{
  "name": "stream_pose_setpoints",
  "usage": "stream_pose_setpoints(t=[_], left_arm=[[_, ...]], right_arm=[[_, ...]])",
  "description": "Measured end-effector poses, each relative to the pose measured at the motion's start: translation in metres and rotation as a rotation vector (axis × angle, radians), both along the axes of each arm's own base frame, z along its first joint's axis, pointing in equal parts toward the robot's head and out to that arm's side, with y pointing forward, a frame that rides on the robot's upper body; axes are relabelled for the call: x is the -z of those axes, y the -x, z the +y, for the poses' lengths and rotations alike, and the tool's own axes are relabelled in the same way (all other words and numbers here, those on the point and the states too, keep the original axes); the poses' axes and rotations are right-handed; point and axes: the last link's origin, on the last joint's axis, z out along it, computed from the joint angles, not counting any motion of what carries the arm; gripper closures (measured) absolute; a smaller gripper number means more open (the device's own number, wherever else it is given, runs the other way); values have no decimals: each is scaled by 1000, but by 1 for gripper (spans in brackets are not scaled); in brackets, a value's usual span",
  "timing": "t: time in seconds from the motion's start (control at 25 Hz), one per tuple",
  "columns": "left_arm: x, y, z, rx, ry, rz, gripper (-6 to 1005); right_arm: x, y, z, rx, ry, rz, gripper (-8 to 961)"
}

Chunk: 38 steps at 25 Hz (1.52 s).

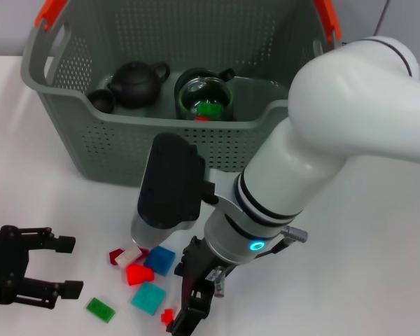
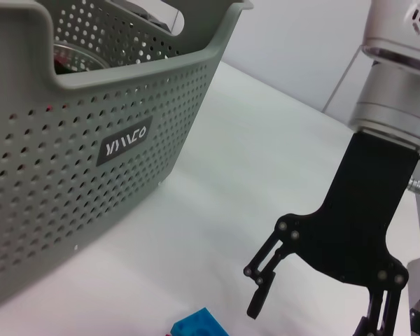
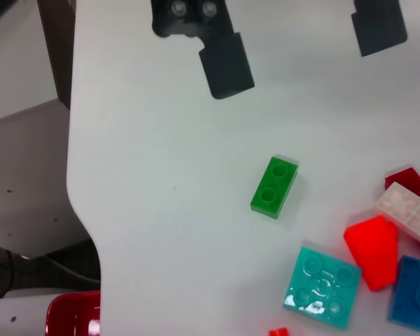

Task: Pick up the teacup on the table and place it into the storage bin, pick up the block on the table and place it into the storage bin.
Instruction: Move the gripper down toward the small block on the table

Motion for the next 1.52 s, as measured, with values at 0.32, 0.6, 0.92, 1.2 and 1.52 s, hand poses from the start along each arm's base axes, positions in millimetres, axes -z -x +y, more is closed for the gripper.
stream_pose_setpoints(t=[0.32, 0.6, 0.92, 1.2, 1.52], left_arm=[[1, 0, -1, -1, 1, -2, 109], [2, 0, 0, 0, 1, -2, 108], [2, -1, 1, 3, 1, -1, 108], [3, -1, 2, 2, -2, 1, 108], [4, 0, 2, -4, 1, 0, 109]], right_arm=[[4, -4, 0, -14, -12, 0, 13], [8, -9, -2, -43, -10, -3, 13], [8, -14, -5, -45, -3, 0, 25], [10, -12, -5, -54, 6, 25, 35], [11, -15, -5, -46, 14, 38, 104]])
